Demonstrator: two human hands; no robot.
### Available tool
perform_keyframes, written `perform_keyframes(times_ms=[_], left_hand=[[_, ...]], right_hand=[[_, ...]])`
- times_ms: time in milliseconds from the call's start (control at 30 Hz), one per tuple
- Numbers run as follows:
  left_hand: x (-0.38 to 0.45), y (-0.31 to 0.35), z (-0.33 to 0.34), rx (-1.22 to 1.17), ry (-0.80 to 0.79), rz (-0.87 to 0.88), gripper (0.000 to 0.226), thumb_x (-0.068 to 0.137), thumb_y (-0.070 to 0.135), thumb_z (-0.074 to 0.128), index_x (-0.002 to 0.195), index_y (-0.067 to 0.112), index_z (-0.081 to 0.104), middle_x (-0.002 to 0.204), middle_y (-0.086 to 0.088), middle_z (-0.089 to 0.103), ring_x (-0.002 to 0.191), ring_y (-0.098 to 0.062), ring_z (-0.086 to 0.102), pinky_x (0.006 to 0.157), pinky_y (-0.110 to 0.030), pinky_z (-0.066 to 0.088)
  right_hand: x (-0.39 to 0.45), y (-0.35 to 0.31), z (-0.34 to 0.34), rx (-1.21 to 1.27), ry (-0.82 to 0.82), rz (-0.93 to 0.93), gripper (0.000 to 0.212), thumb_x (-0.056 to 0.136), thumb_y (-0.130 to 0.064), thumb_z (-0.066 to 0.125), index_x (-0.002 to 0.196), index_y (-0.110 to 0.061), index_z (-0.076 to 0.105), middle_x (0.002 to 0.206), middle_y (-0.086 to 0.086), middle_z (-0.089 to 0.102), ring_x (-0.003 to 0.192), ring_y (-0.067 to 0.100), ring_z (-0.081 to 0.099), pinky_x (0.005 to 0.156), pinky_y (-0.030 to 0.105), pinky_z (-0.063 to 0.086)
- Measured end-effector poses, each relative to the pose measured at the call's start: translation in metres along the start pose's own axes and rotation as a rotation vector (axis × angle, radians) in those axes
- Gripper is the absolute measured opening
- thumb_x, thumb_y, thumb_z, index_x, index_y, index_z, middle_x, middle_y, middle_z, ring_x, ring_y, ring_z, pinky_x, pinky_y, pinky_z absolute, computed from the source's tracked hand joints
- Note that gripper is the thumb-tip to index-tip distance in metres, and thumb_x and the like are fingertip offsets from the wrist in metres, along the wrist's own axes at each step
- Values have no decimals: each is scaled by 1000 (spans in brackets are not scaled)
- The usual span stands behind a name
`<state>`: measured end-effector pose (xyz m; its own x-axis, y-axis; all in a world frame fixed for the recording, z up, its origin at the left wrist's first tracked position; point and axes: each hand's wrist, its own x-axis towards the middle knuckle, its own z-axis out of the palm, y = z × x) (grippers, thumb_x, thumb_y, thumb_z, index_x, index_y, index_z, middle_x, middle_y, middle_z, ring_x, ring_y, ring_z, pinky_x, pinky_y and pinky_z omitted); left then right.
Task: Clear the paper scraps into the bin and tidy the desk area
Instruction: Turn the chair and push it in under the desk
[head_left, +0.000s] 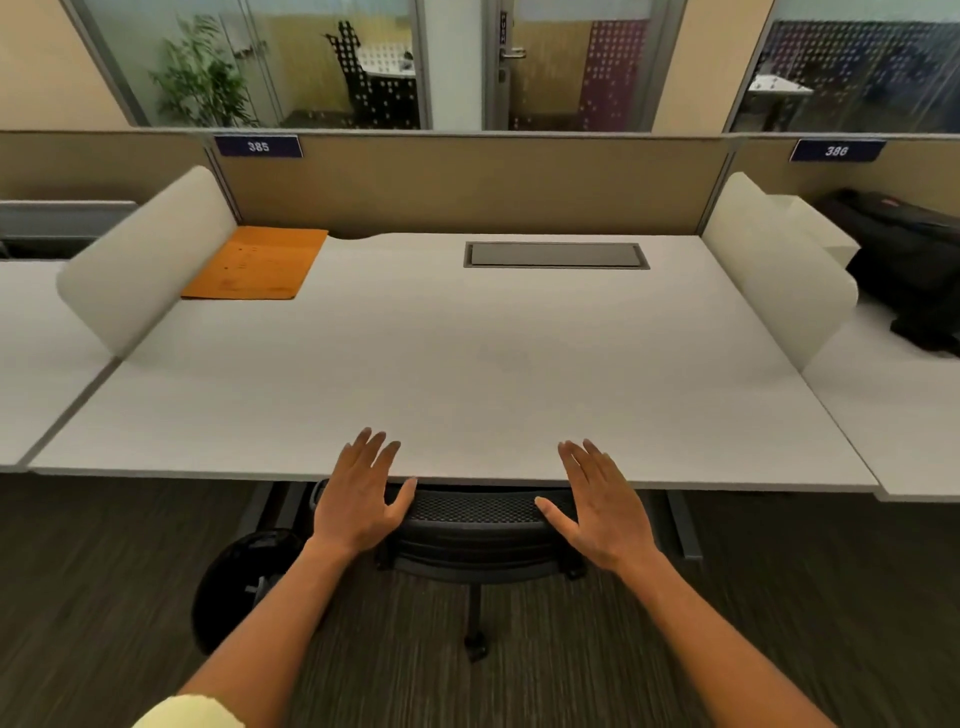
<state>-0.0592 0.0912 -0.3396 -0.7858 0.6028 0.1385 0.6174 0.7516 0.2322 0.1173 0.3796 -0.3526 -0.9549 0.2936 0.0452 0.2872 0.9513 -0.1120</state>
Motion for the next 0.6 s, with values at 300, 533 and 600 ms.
perform_keyframes(times_ms=[300, 533, 600], left_hand=[[5, -7, 3, 7, -31, 10, 75, 88, 63, 32, 145, 15, 41, 153, -6, 41, 149, -23, 24, 122, -41, 24], [-10, 9, -3, -30, -24, -54, 74, 93, 61, 37, 148, 11, 32, 158, -8, 31, 151, -23, 16, 124, -45, 11], [-27, 21, -3, -6, 3, -57, 76, 93, 62, 35, 148, 11, 32, 158, -9, 31, 151, -23, 17, 124, -45, 13]], right_hand=[[5, -2, 3, -6, -1, 8, 89, 86, -79, 7, 154, -23, 14, 161, -1, 24, 150, 19, 15, 121, 35, 10], [-5, -15, -16, 37, -30, 18, 80, 91, -71, 17, 153, -20, 18, 159, 3, 27, 149, 22, 19, 122, 42, 8], [-17, -25, -21, 61, 71, -12, 71, 95, -63, 29, 149, -17, 31, 151, 5, 40, 142, 23, 34, 119, 41, 21]])
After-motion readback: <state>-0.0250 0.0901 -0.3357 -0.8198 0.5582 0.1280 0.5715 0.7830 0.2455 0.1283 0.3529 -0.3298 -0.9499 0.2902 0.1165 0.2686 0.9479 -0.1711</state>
